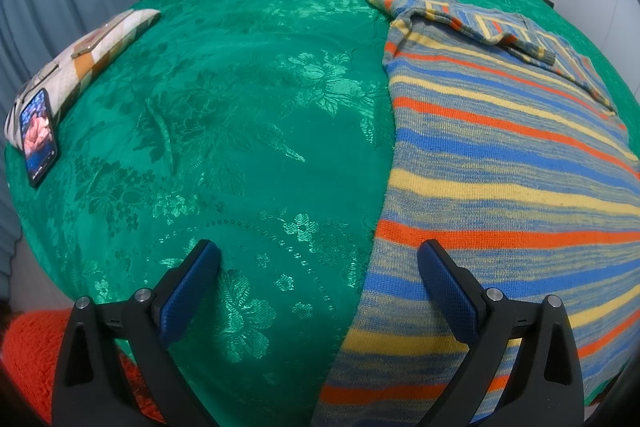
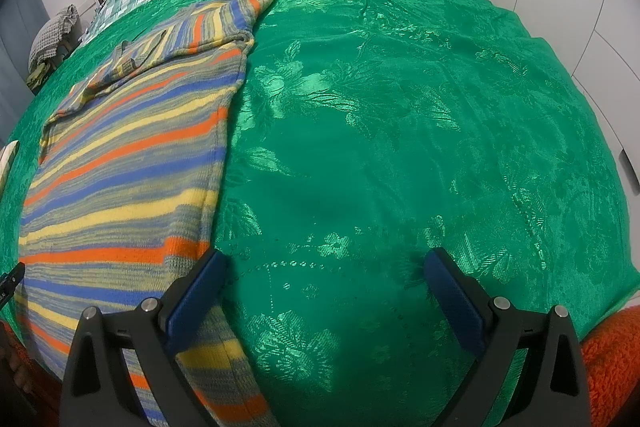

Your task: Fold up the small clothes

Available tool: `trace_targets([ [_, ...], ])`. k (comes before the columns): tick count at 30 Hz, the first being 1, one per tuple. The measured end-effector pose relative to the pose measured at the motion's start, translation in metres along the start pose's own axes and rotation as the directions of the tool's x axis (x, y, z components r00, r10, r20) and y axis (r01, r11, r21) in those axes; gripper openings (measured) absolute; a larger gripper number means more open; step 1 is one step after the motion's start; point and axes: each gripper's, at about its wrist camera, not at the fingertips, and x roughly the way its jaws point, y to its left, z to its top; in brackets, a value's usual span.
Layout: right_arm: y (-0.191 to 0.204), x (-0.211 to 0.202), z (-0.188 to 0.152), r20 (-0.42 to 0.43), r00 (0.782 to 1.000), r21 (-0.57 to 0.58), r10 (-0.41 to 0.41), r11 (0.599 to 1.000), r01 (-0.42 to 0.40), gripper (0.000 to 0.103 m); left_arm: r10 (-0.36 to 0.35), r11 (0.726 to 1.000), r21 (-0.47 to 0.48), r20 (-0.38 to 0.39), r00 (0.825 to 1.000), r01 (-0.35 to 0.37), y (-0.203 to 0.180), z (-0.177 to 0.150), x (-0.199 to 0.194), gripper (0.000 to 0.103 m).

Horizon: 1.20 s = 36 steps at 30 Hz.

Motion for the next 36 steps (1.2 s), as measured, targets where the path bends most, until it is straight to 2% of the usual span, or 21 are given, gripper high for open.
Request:
trace_targets([
  [36, 0.0016, 0.0004, -0.0005, 0.000, 1.000, -0.004, -0.003, 1.000, 0.003, 0.100, -0.011, 1.000, 0.002, -0.013, 1.000, 0.011, 0.0022, 0.0022, 0.0002, 0.101],
])
